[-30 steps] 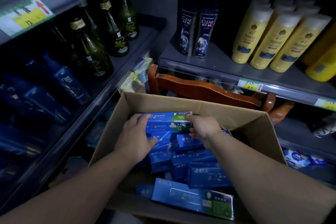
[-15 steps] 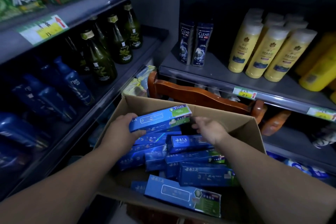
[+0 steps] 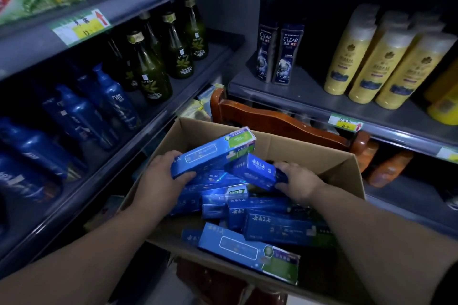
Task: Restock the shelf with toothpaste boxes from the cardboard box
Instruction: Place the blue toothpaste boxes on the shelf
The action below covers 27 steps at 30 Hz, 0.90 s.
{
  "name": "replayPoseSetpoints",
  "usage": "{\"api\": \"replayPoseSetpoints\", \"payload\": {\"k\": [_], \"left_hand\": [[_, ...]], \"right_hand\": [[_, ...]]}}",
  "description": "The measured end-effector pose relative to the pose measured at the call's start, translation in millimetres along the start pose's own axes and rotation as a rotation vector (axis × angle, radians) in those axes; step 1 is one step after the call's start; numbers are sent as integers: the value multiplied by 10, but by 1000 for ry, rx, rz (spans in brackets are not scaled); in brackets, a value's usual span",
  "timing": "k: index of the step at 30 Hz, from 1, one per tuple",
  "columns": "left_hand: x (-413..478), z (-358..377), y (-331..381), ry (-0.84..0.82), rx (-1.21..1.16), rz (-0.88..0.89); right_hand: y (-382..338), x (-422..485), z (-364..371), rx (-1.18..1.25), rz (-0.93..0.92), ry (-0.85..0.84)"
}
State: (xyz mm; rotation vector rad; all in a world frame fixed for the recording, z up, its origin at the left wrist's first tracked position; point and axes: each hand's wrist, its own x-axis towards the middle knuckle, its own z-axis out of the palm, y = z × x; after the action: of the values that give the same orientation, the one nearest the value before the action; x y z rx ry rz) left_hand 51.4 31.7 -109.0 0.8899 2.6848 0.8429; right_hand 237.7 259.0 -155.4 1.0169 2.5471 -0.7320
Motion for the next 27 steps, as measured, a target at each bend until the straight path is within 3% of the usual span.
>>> {"api": "replayPoseSetpoints", "payload": {"k": [8, 13, 27], "left_hand": [[-4, -187, 110, 157, -12, 14], [-132, -101, 164, 68, -21, 27], [-378, 49, 272, 17, -36, 69]], "right_hand": [[-255, -210, -325, 141, -163, -139], [-176, -308, -91, 214, -101, -262], [29, -600, -190, 403, 43, -281]]}}
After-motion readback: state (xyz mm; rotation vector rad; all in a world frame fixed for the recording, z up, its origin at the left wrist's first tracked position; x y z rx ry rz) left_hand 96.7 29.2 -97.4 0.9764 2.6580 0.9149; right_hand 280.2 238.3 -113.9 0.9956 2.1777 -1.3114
